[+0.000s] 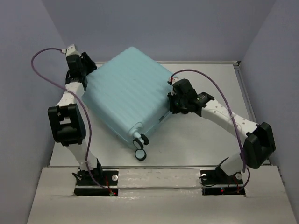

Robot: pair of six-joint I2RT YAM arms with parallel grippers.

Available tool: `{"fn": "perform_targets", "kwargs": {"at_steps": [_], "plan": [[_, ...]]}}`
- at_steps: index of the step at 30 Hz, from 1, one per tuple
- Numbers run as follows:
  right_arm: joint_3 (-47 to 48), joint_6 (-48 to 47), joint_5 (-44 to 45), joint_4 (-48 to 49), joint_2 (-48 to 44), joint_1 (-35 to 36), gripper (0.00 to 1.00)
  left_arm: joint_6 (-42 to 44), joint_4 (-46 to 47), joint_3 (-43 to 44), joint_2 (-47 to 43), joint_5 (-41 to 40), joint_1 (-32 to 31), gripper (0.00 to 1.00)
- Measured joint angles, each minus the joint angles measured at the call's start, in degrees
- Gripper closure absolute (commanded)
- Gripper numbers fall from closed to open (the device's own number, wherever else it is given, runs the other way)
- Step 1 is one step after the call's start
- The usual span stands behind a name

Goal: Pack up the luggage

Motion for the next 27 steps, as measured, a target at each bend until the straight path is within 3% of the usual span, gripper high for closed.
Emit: {"fn": "perform_targets", "kwargs": {"at_steps": [5,7,8,9,12,15,21,24,27], "plan": [[18.8,-0.7,-1.5,-4.5,15.3,-5.9,0.93,-1.9,1.5,-18.2,-19.4,-7.2,2.9,0.33],[32.2,-0.3,-2.1,-4.6,25.7,-7.3,0.84,-0.7,1.0,-23.0,-27.8,-6.5,-0.2,0.33],[38.2,-0.3,-2.9,-3.7,30.6,-7.8,0.78,-1.3,-0.5,-25.9,-33.9,-4.7,-3.2,0.33],[43.8,-0.1,-3.8,-3.0,34.7,-7.9,0.57,-1.7,-3.5,-29.2,-38.8,-2.9,-6.7,0.33],[61.2,1.2,-8.6,-0.1,47.9,-7.5,0.22,-2.1,-8.7,-36.0,-48.7,1.2,-15.3,0.32],[69.8,3.8,-14.3,1.0,54.4,-7.4,0.12,-4.0,-10.3,-39.6,-55.3,2.0,-19.0,0.31],[69.5,8.2,-21.6,2.6,51.5,-8.9,0.11,-7.3,-18.4,-42.3,-60.9,2.6,-24.0,0.17],[57.7,7.3,-21.3,3.7,39.6,-9.9,0.11,-6.8,-25.7,-39.2,-59.7,-0.3,-24.4,0.13],[42.9,6.7,-21.3,7.7,24.2,-10.2,0.09,-5.2,-31.4,-28.4,-56.6,-4.5,-24.2,0.12]]}}
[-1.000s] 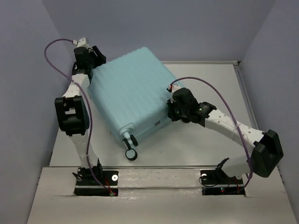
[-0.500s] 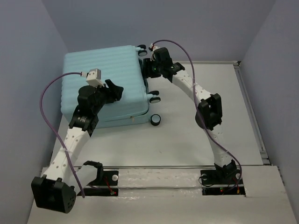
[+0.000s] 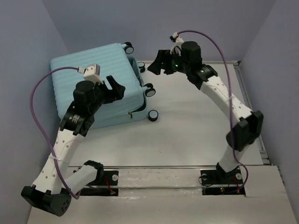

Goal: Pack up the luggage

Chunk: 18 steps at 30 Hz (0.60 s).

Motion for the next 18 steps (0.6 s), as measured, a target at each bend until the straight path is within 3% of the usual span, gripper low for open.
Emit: {"fn": "perform_targets", "kwargs": {"at_steps": [3,7,11,14,18], "plan": [[-14.4,-0.2,-1.9,6.1,-14.7,0.7,0.05,1.4,1.2,10.1,3.0,-2.5,0.4,0.12],[-27.4,-2.3,-7.7,12.4,-24.2,1.7,0.03,2.6,1.0,12.4,2.6,-5.4,1.3,0.08],[-30.7,-7.3,-9.9,12.9,-20.1,2.4,0.0,4.5,-3.1,13.1,2.6,-7.9,5.4,0.06],[-30.8,-11.8,-8.8,9.6,-13.7,2.2,0.0,5.8,-5.7,13.4,2.3,-10.1,12.3,0.06],[-26.4,-15.1,-6.5,4.4,-7.0,2.2,0.0,6.1,-7.7,13.2,-0.3,-13.4,15.1,0.06]]}}
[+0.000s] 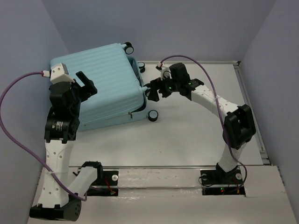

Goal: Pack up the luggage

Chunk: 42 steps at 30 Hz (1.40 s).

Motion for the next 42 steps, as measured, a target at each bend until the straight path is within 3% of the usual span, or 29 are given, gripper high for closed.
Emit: {"fn": "perform_targets", "kwargs": {"at_steps": [8,14,17,18,21,25,29,32,34,35,36,37,42], "plan": [[11.3,-5.0,1.9,-6.8,7.6,1.6,0.0,0.8,-1.7,-1.4,-9.0,-9.0,0.2,0.05],[14.9,-8.8,6.3,-9.5,11.6,4.2,0.08,2.4,-2.9,-5.3,-13.7,-18.5,0.2,0.04],[15.0,-11.4,10.3,-10.2,11.8,5.8,0.28,2.8,-3.7,-6.3,-13.5,-20.5,0.2,0.03],[15.6,-12.6,11.9,-10.6,11.8,6.7,0.57,2.8,-4.0,-6.4,-13.3,-20.8,0.2,0.03],[16.6,-12.8,16.4,-11.4,11.8,7.9,0.85,2.9,-4.4,-6.4,-12.4,-21.0,0.2,0.03],[14.3,-13.7,22.3,-10.1,10.8,8.2,0.92,2.9,-4.7,-6.4,-12.0,-20.6,0.2,0.03],[5.5,-11.8,21.6,-4.5,4.4,6.6,0.91,2.8,-4.8,-6.4,-11.9,-18.1,0.2,0.03],[-2.0,-10.1,17.4,-4.2,-2.1,1.6,0.9,2.4,-4.6,-6.4,-11.3,-15.3,0.2,0.03],[-4.9,-9.4,15.2,-4.6,-5.0,-4.2,0.7,1.9,-4.2,-6.4,-10.5,-12.8,0.2,0.04],[-5.5,-9.2,14.3,-4.5,-5.7,-7.1,0.52,1.7,-3.9,-6.4,-10.1,-11.6,0.2,0.04],[-6.0,-9.0,13.6,-4.6,-6.8,-11.3,0.14,1.2,-3.3,-6.4,-9.3,-9.9,0.2,0.04],[-6.1,-8.7,13.6,-5.0,-7.4,-13.7,0.03,1.0,-3.0,-6.4,-8.8,-8.7,0.2,0.04],[-5.7,-4.5,18.4,-2.8,-11.5,-21.9,0.02,-0.9,0.8,-6.3,-3.5,-1.0,0.2,0.04]]}}
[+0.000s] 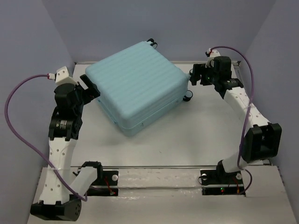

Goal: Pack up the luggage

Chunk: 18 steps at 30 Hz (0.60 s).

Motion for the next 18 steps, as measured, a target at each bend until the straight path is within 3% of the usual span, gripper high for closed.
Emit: {"fn": "perform_targets", "kwargs": {"at_steps": [3,4,5,7,12,15,18], "plan": [[-0.3,2.6,0.2,1.1,-4.3,0.3,0.33,-0.9,1.5,2.9,6.6,2.9,0.0,0.04],[-0.5,3.8,0.0,1.3,-6.4,0.7,0.65,-1.1,2.0,5.4,9.6,3.5,0.0,0.04],[-1.1,5.0,-0.2,1.8,-8.6,1.0,0.77,-1.2,2.5,7.9,12.5,3.7,0.1,0.04],[-3.0,7.6,-2.9,3.0,-13.6,1.6,0.9,-1.3,3.2,14.0,19.6,4.4,0.8,0.03],[-11.3,11.3,-7.1,7.5,-22.7,10.3,0.93,-2.3,5.5,30.3,36.8,8.2,5.5,0.06],[-19.0,13.0,-8.3,11.3,-22.3,16.5,0.93,-4.3,5.5,41.2,48.1,13.7,11.9,0.09],[-28.3,15.4,-8.4,12.9,-20.1,17.1,0.93,-5.8,5.2,46.6,56.2,17.0,15.8,0.12]]}}
